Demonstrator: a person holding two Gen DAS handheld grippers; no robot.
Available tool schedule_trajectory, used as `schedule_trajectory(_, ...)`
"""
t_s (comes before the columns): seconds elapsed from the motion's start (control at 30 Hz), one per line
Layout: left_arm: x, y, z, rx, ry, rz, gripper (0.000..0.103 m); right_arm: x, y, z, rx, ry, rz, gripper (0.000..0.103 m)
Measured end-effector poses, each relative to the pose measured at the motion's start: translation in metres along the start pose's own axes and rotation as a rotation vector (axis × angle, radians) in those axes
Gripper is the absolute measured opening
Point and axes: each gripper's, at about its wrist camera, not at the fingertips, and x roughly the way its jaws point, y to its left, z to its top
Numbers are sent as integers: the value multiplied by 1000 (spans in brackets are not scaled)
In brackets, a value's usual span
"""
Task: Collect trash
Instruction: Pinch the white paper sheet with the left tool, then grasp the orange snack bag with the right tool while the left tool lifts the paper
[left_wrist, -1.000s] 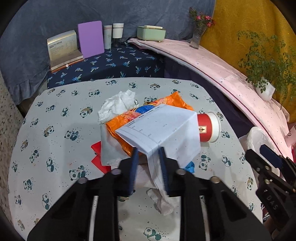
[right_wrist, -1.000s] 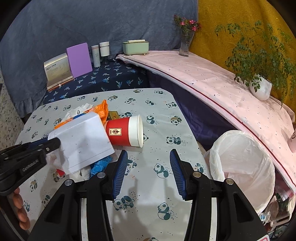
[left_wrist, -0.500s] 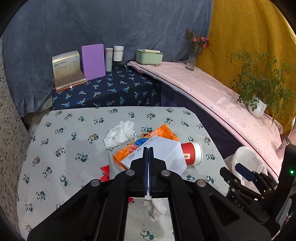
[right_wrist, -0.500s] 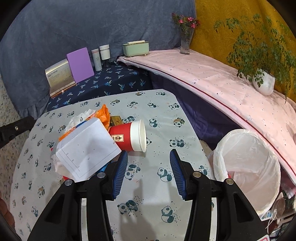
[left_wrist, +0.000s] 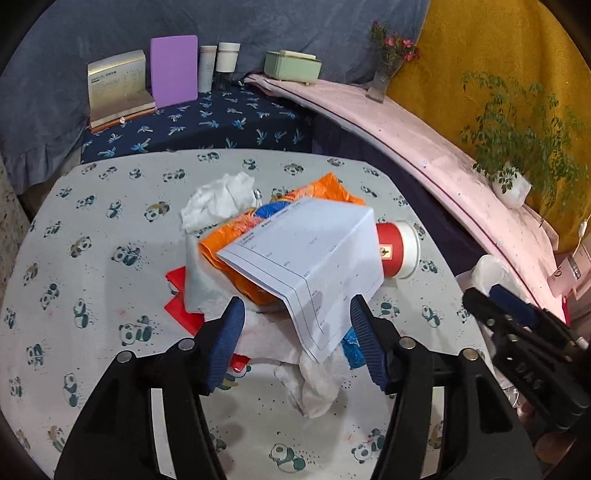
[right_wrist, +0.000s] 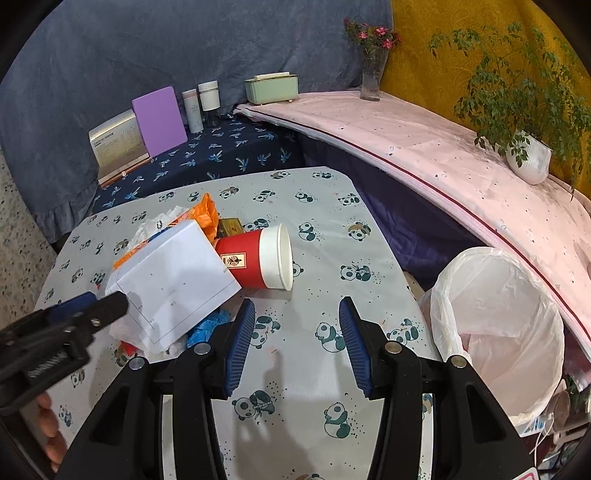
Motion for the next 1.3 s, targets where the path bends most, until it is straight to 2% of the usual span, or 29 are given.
schedule_trajectory(0.1,13,2,0,-13,10,-13,45,3,-2,1,0,3,-6,46)
schedule_trajectory(0.17,18,0,2,-8,18,-26,27,5,-3,1,2,6,-8,46)
schedule_trajectory(0.2,20,-1,3,-2,22,-33,25,6,-3,1,2,7,-8,46)
schedule_trajectory(0.27,19,-4,4,9,23,-52,12,8,-3,2,2,10,-10,46)
schedule_trajectory(0.43,0,-12,8,18,-16,-87,1,10,-2,2,2,14,-5,46)
schedule_trajectory(0.7,-49,-3,31,-14,-129,-47,0,4,16,2,-26,9,27,46)
schedule_trajectory(0.9,-77,16,51,-45,-193,90,0,3,31,13,-34,-3,71,46)
schedule_trajectory(1.03,-80,34,58,-64,-194,168,0,10,41,26,-34,-6,104,46)
schedule_trajectory(1.3,-68,64,58,-105,-173,217,0,44,67,57,-60,9,145,46)
